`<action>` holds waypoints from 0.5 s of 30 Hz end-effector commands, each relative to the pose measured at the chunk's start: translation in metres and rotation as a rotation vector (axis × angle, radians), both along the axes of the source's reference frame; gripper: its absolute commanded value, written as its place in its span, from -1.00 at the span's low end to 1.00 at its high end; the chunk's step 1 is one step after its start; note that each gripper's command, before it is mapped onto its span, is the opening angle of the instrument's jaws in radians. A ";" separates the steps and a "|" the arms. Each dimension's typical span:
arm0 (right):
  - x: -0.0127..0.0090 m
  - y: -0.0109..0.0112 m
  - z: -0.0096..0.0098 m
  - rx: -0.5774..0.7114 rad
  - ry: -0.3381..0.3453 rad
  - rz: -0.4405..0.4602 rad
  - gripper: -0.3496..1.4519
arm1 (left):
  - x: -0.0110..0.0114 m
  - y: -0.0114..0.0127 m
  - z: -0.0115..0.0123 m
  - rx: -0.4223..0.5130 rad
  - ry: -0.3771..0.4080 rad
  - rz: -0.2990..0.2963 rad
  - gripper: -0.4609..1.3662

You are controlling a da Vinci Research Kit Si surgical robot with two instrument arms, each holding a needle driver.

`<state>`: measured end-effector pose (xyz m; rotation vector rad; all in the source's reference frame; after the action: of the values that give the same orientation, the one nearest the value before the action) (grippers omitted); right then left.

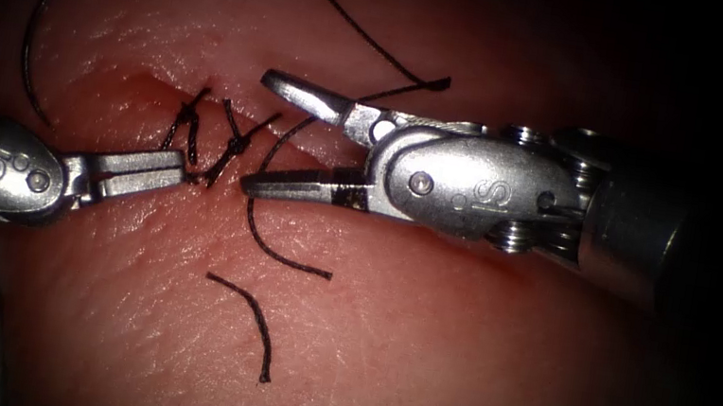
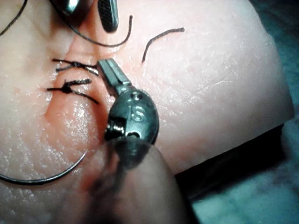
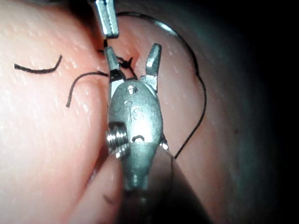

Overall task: Wound Closure
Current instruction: Grab the remaining suture tail with the left gripper

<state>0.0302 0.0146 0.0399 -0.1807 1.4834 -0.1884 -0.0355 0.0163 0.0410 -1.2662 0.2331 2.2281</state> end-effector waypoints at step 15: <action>0.0042 -0.0019 0.0029 -0.032 -0.049 -0.019 0.98 | -0.0002 0.0003 -0.0010 -0.003 0.005 0.017 -0.88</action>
<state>0.0350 0.0127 0.0432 -0.1930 1.4323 -0.2272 -0.0357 0.0166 0.0401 -1.2640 0.2383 2.2421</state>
